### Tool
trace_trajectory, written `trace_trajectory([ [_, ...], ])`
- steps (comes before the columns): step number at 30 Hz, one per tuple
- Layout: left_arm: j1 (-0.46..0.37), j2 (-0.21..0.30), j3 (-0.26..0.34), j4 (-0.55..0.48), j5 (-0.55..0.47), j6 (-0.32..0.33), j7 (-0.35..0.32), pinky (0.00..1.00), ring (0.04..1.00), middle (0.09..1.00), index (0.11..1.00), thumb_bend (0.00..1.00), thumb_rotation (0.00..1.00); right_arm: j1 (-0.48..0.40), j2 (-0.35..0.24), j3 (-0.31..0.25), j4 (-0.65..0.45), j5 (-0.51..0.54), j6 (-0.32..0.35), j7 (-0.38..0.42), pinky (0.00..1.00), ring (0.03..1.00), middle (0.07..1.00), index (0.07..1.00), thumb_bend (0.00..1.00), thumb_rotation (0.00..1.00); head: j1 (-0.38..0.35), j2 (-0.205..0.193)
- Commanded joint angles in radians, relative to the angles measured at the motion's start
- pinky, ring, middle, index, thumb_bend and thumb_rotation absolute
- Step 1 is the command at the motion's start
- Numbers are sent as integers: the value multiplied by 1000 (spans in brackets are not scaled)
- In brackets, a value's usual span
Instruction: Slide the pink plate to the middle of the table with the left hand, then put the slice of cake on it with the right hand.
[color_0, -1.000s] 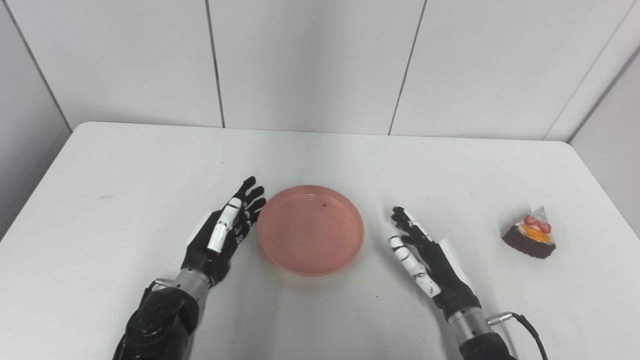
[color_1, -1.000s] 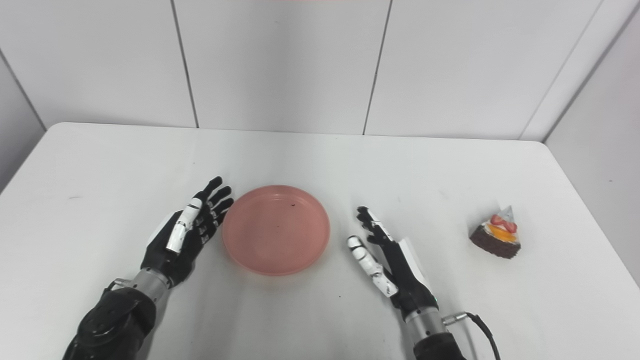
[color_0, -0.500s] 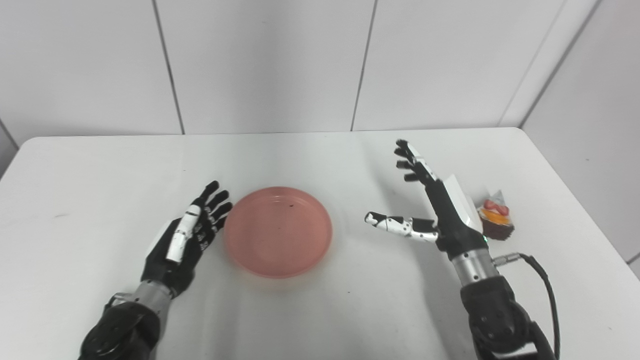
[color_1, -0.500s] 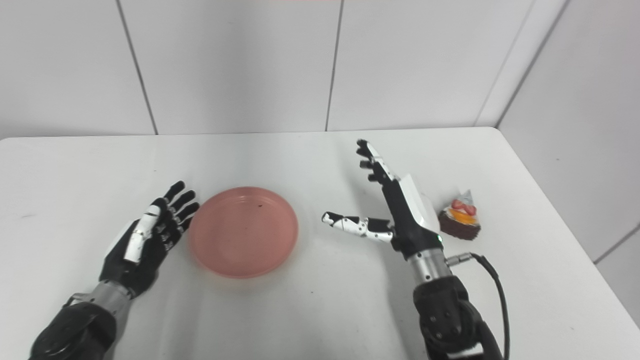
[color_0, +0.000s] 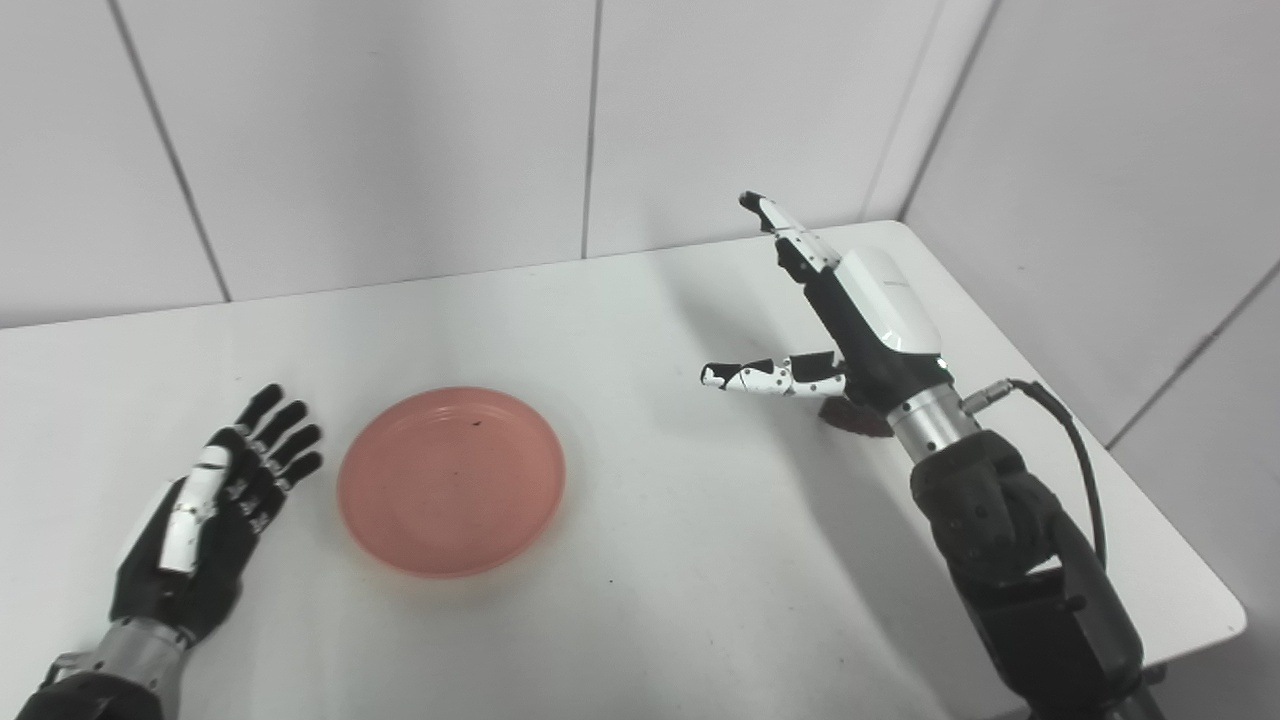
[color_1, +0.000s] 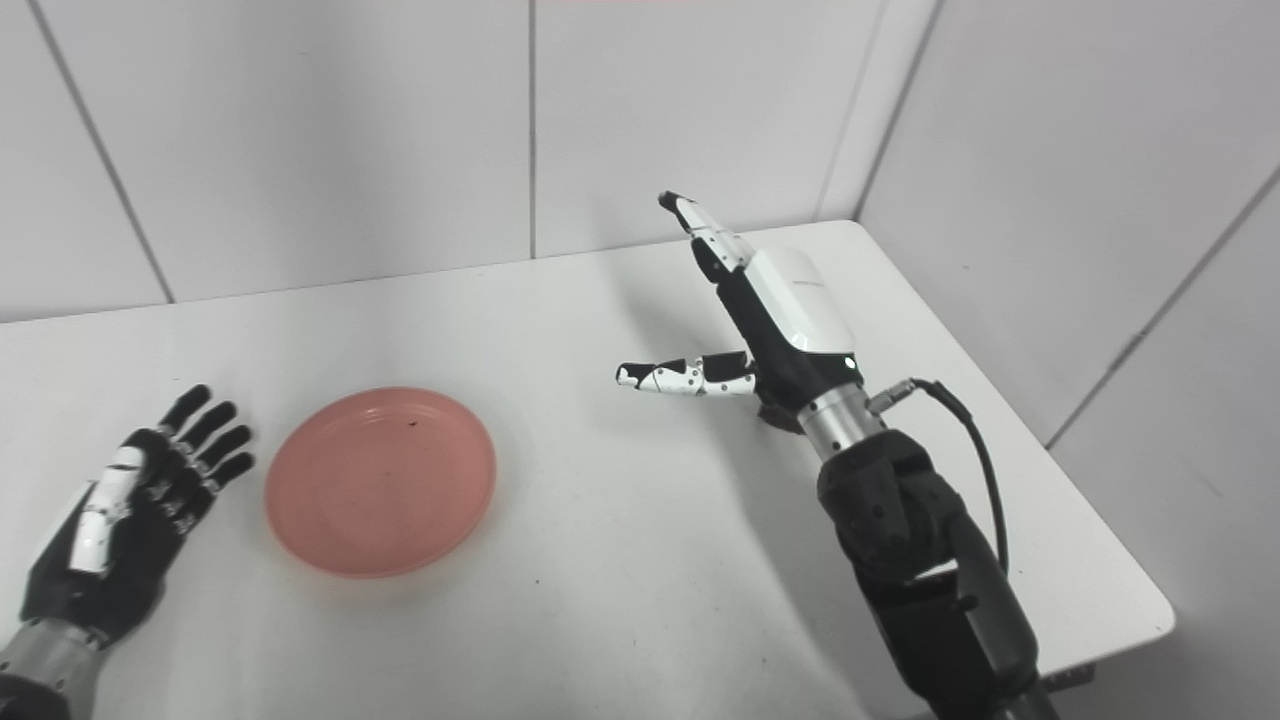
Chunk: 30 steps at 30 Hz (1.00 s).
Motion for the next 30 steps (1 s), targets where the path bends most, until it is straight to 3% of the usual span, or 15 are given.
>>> trace_trajectory([
  [1, 58, 28, -1, 90, 18, 47, 4, 901, 908, 928, 919, 443, 953, -22, -47, -36, -37, -17, 27, 4, 817, 945, 979, 967, 930, 493, -2, 2],
  [4, 53, 35, 6, 106, 14, 44, -4, 898, 905, 923, 916, 439, 948, -13, -68, -60, -38, -23, 66, 25, 817, 956, 990, 971, 937, 492, -12, 5],
  [8, 49, 43, 10, 119, 8, 47, -11, 891, 910, 930, 924, 440, 944, -1, -99, -85, -33, -24, 105, 51, 720, 916, 991, 968, 948, 444, -18, 6],
  [13, 46, 49, 12, 129, 4, 43, -17, 880, 907, 927, 922, 443, 924, 5, -137, -89, -28, -53, 152, 91, 696, 906, 987, 960, 970, 430, -23, 8],
  [18, 44, 51, 15, 131, 0, 49, -19, 873, 906, 926, 917, 450, 910, 0, -160, -74, -42, -116, 242, 153, 690, 917, 985, 946, 997, 441, -25, 14],
  [23, 46, 54, 20, 128, -8, 51, -29, 880, 911, 931, 923, 451, 906, -5, -196, -52, -47, -127, 280, 233, 696, 912, 962, 919, 1000, 448, -24, 25],
  [30, 50, 56, 20, 119, -8, 54, -24, 874, 903, 924, 918, 452, 893, -29, -269, -19, -26, -56, 317, 381, 762, 936, 970, 909, 1000, 313, -23, 31],
])
